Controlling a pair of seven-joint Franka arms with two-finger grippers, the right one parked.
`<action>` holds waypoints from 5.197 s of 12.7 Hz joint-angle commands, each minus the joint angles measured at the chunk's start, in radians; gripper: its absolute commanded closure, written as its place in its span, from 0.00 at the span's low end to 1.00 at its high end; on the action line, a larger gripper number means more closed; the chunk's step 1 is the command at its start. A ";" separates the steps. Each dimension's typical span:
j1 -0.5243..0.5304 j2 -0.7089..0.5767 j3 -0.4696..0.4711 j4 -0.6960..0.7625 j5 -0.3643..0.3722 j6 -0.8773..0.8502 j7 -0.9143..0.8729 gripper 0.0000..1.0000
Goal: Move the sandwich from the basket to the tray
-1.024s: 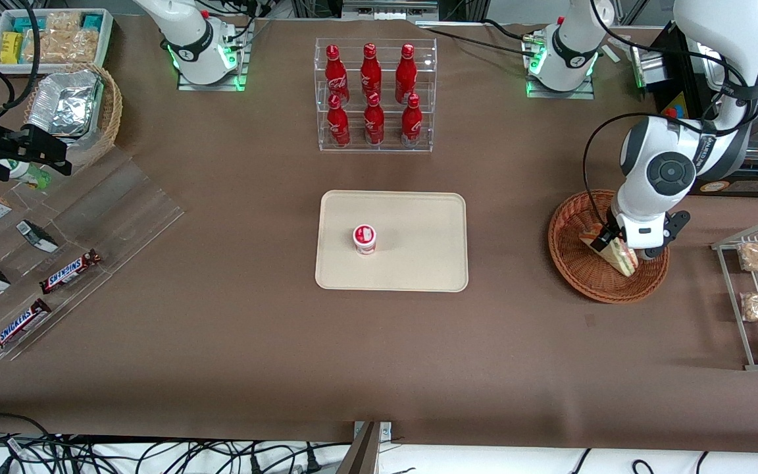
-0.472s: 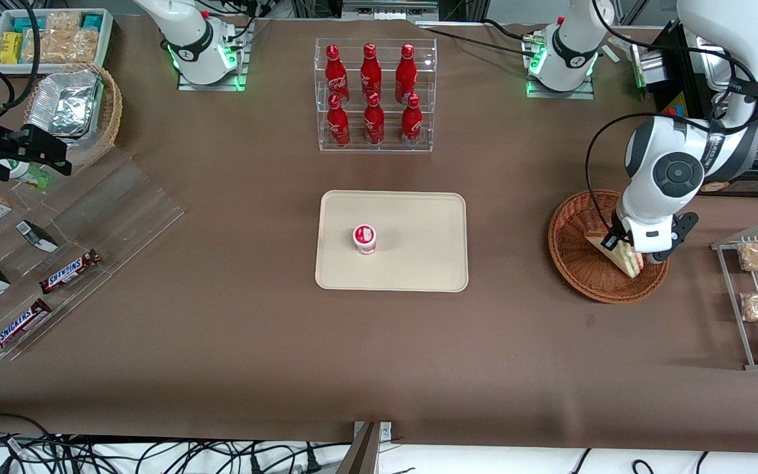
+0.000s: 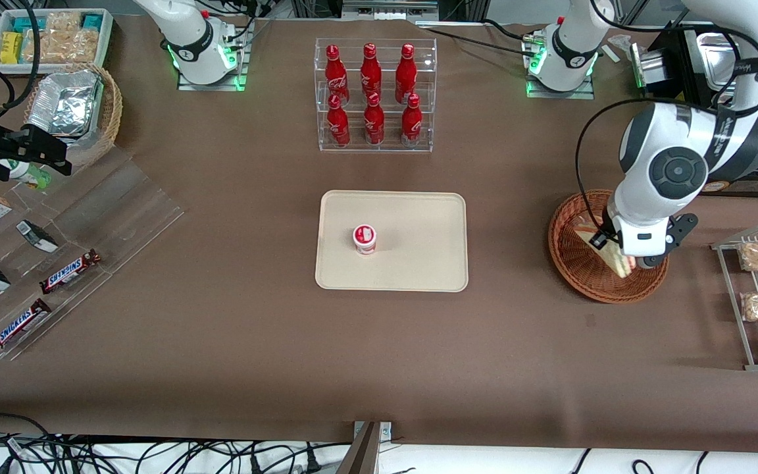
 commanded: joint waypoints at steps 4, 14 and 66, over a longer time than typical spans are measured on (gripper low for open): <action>-0.012 0.006 -0.174 0.227 -0.113 -0.203 0.117 0.78; -0.260 0.188 -0.294 0.241 -0.003 0.061 0.048 0.76; 0.154 0.178 -0.157 0.560 -0.074 -0.330 0.848 0.00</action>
